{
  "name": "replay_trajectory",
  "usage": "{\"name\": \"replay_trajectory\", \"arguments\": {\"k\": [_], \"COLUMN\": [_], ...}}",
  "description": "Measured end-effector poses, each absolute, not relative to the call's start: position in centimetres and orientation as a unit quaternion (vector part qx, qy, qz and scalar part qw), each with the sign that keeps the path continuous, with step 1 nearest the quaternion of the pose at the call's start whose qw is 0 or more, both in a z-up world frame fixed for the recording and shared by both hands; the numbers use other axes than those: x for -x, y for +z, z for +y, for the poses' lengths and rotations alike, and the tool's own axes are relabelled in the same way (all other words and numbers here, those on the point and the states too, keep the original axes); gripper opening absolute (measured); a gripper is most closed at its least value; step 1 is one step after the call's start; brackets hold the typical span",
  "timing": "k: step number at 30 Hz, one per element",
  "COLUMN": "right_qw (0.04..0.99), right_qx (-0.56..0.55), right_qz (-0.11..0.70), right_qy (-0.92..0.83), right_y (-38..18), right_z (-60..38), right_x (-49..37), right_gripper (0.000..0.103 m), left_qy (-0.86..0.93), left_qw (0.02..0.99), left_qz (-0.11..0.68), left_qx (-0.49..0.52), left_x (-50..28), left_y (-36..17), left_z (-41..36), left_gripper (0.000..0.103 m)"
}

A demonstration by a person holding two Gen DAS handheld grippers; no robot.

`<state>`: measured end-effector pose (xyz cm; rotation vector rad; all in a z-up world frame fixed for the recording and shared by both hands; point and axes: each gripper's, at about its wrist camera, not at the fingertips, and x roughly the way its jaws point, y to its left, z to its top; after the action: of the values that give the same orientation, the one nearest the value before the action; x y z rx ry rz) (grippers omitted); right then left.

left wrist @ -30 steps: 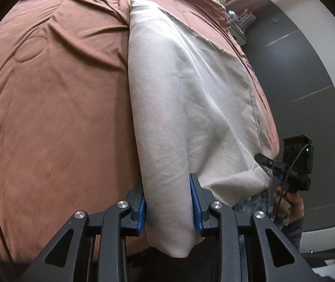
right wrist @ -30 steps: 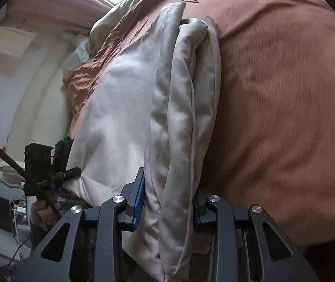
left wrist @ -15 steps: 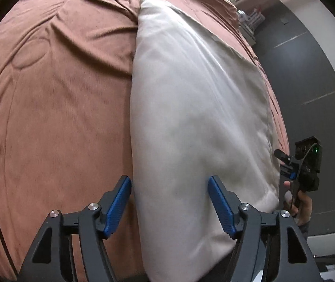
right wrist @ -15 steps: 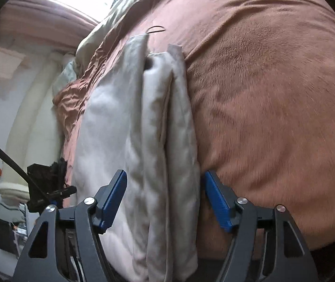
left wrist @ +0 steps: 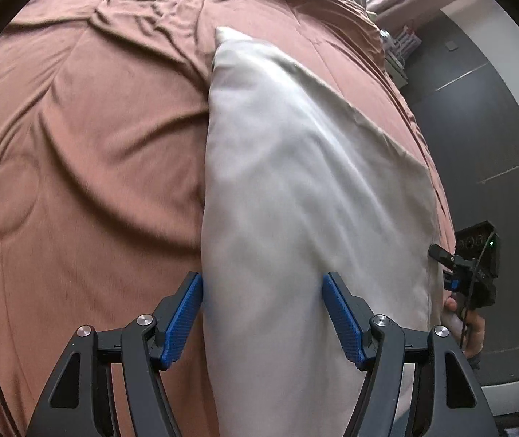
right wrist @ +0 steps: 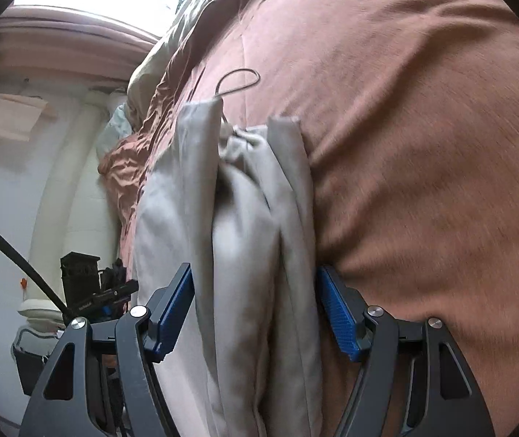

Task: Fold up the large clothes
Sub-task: 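Grasp the beige jacket bundle with both grippers and lift it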

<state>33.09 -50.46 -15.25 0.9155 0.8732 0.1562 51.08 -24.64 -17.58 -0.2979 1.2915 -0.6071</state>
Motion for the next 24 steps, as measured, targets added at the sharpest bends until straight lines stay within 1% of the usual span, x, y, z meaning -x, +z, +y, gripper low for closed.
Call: {"name": "replay_trajectory", "arguments": {"k": [7,9,10,11,12,13,14,15,16,17,19,22,24], "right_qw": [0.802,0.805,0.806,0.806,0.807,0.810,0.814,0.818,0.822,0.827,0.834,0.847,0.854], "right_qx": [-0.418,-0.408,-0.403,-0.402,-0.399,-0.394,-0.386,-0.380,-0.375,-0.369,-0.359,-0.340,-0.331], "right_qz": [0.420,0.423,0.428,0.429,0.430,0.431,0.430,0.427,0.425,0.420,0.414,0.404,0.396], "right_qy": [0.074,0.073,0.070,0.067,0.064,0.064,0.063,0.063,0.062,0.061,0.061,0.061,0.063], "right_y": [-15.3,-14.8,-14.7,-14.5,-14.4,-14.0,-13.5,-13.2,-12.6,-12.0,-11.1,-9.6,-8.9], "right_z": [-50.3,-50.1,-50.0,-49.8,-49.7,-49.4,-48.9,-48.5,-48.1,-47.5,-46.7,-45.2,-44.2], "right_x": [-36.3,-36.1,-36.2,-36.1,-36.1,-35.8,-35.7,-35.5,-35.4,-35.3,-34.9,-33.9,-33.3], "right_gripper": [0.065,0.056,0.054,0.049,0.043,0.039,0.034,0.028,0.026,0.023,0.020,0.018,0.017], "left_qy": [-0.268,-0.265,-0.262,-0.260,-0.256,-0.252,-0.248,-0.243,-0.239,-0.237,-0.233,-0.229,-0.230], "left_qw": [0.752,0.754,0.754,0.755,0.755,0.755,0.756,0.759,0.763,0.767,0.773,0.783,0.791], "left_qz": [0.589,0.588,0.589,0.589,0.590,0.591,0.592,0.591,0.589,0.586,0.580,0.570,0.558], "left_qx": [0.128,0.123,0.124,0.125,0.127,0.129,0.127,0.124,0.118,0.112,0.106,0.101,0.100], "left_x": [-55.6,-56.5,-56.9,-57.1,-57.3,-57.4,-57.5,-57.4,-57.3,-57.0,-56.5,-55.7,-54.9], "left_y": [-17.7,-17.8,-18.0,-18.0,-18.1,-18.2,-18.2,-18.0,-17.8,-17.5,-16.7,-15.4,-13.9], "left_z": [-26.8,-27.2,-27.5,-27.4,-27.4,-27.6,-28.0,-28.1,-28.4,-28.5,-28.6,-28.3,-28.1], "left_gripper": [0.069,0.069,0.069,0.069,0.065,0.060,0.057,0.052,0.045,0.042,0.031,0.021,0.018]}}
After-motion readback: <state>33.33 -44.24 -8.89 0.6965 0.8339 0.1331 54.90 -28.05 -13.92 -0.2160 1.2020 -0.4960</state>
